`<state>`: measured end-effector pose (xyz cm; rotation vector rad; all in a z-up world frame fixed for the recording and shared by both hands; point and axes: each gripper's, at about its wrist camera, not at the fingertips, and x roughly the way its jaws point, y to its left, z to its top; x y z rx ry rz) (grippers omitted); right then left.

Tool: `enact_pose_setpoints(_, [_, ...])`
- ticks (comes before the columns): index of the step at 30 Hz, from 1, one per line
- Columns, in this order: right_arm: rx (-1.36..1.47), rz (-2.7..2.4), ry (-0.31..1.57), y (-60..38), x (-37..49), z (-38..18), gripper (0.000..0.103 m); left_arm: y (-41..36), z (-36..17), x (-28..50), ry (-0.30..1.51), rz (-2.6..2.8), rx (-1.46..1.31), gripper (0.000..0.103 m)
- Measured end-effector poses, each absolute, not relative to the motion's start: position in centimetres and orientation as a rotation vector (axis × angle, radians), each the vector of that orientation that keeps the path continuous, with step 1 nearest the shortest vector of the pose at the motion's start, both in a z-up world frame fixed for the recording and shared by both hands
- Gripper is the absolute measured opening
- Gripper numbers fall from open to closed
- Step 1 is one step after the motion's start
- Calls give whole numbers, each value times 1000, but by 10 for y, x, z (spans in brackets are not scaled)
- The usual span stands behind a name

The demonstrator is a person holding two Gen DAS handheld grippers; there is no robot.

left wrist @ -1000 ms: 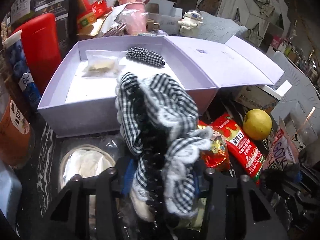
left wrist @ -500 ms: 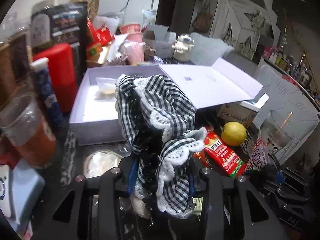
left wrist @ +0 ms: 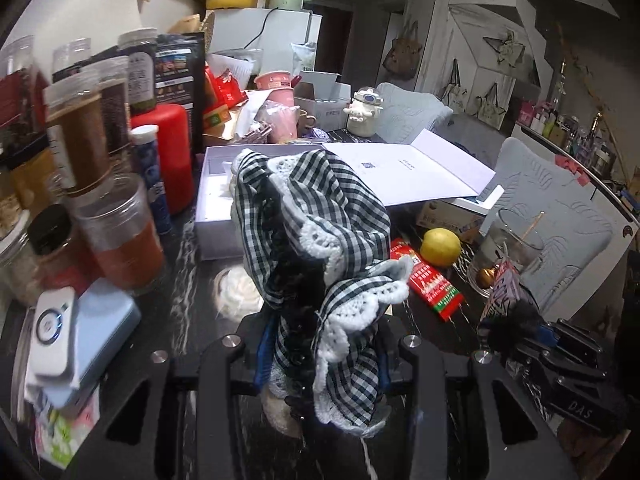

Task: Organize soft objects
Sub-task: 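Lift the scrunchie and silver pouch and carry both over the white box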

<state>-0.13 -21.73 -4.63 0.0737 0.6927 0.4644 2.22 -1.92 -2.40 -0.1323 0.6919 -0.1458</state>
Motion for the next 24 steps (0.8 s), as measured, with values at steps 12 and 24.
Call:
enact_pose_setpoints(12, [50, 526, 640, -193, -23, -19, 30, -6, 14, -25, 601, -136, -104, 39])
enact_pose_setpoints(24, [16, 560, 581, -169, 14, 17, 30, 11, 51, -2, 503, -129, -94, 39])
